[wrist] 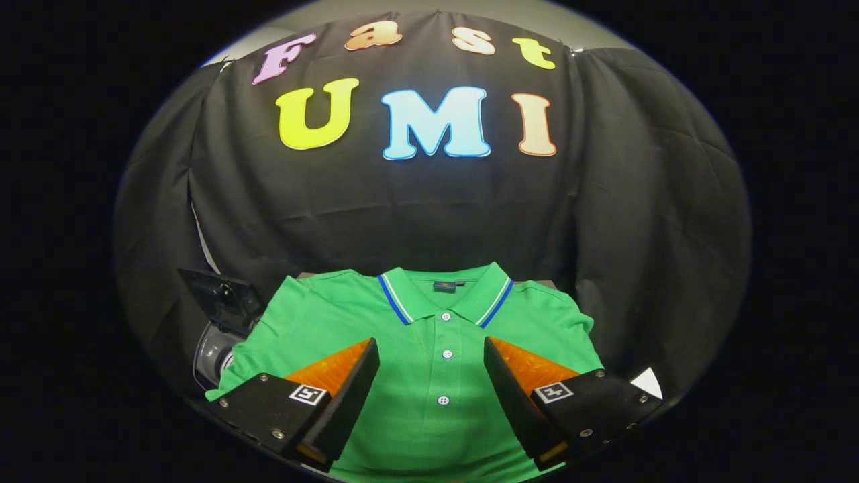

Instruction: Put the clothes into the washing machine and then close the washing machine lid.

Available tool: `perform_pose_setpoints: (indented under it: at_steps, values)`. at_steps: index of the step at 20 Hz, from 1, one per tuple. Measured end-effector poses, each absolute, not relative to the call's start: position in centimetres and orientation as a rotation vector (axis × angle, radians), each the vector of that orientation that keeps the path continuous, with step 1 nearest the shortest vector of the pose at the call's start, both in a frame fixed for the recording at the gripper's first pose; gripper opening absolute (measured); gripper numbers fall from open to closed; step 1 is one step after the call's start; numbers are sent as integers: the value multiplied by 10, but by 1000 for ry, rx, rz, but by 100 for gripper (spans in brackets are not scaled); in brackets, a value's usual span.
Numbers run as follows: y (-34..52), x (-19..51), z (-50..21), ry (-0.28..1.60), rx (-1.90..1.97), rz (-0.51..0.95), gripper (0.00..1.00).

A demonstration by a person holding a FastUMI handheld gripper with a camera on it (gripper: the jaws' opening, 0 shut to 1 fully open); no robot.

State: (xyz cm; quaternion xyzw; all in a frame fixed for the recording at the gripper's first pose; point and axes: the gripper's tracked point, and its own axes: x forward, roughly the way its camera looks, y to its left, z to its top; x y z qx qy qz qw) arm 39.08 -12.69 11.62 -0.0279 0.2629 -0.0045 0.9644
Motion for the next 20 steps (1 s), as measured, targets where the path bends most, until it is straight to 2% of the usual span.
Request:
perform_pose_setpoints:
  at_steps: [6,16,17,20]
  values:
    - [-127,396,82,675,-37,14,96]
    - [-124,396,82,700,-34,22,96]
    - [-125,395,81,698,-31,16,94]
    - [-129,396,82,690,-21,-20,80]
